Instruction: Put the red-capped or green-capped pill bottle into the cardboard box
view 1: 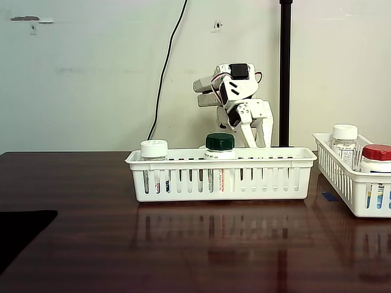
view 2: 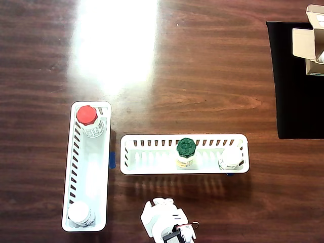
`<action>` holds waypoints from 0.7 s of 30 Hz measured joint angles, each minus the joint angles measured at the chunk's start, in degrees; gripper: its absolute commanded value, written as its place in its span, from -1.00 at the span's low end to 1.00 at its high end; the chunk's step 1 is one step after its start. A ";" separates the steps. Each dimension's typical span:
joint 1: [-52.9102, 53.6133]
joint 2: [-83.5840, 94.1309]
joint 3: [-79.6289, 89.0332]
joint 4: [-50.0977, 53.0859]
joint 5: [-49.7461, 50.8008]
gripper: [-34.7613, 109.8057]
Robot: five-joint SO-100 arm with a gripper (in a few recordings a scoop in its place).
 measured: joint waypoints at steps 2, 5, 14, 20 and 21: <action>-0.18 0.00 0.00 0.00 -4.31 -0.48; -0.97 0.00 0.00 0.00 -11.25 -0.48; -2.37 0.00 0.00 0.00 -27.69 -0.48; -2.37 0.00 0.00 0.00 -33.49 -0.48; -2.37 0.00 0.00 0.00 -34.19 -0.48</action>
